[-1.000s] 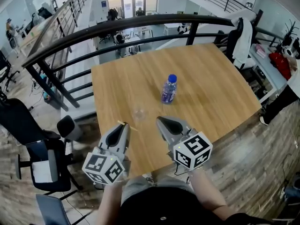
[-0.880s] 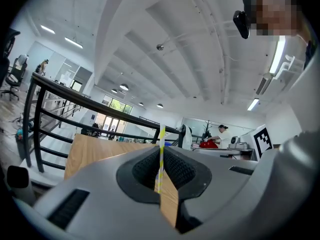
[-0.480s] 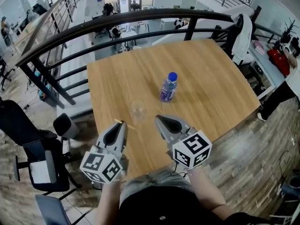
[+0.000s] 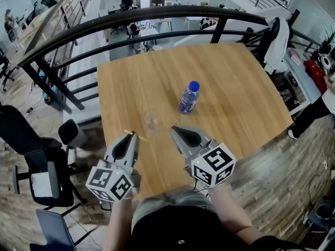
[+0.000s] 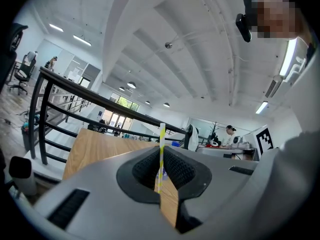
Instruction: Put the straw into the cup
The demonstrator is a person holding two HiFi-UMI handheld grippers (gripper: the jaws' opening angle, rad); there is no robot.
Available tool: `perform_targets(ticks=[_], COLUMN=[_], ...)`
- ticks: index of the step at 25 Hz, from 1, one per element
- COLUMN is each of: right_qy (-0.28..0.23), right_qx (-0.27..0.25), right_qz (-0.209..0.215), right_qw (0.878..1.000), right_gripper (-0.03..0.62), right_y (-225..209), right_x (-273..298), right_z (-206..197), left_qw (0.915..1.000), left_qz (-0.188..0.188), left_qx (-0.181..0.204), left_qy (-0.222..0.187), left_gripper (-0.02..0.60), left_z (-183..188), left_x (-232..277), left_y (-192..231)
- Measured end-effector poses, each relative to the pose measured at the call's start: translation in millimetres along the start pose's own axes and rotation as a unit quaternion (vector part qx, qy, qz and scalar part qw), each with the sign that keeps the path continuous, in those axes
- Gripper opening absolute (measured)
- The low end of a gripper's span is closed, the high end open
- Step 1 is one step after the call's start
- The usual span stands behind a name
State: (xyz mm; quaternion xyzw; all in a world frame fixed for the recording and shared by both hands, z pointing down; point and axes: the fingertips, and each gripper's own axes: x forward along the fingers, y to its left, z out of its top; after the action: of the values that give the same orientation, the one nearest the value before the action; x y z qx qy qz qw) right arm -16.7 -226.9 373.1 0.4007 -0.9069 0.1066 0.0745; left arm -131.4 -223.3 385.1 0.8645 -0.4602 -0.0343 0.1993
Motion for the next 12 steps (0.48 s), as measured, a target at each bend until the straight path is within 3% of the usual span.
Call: perform_targets(ticks=[12], right_qy=[0.003], right_qx=[0.002], right_qz=[0.031], right_qw=[1.0], right_gripper=[-0.002], right_y=[-29], right_x=[22], right_z=[13], left_qw=[0.9997], left_qz=[0.009], left_qx=[0.008], left_qy=[-0.023], left_gripper=[0.035], left_z=[28], left_x=[24], left_y=[-3])
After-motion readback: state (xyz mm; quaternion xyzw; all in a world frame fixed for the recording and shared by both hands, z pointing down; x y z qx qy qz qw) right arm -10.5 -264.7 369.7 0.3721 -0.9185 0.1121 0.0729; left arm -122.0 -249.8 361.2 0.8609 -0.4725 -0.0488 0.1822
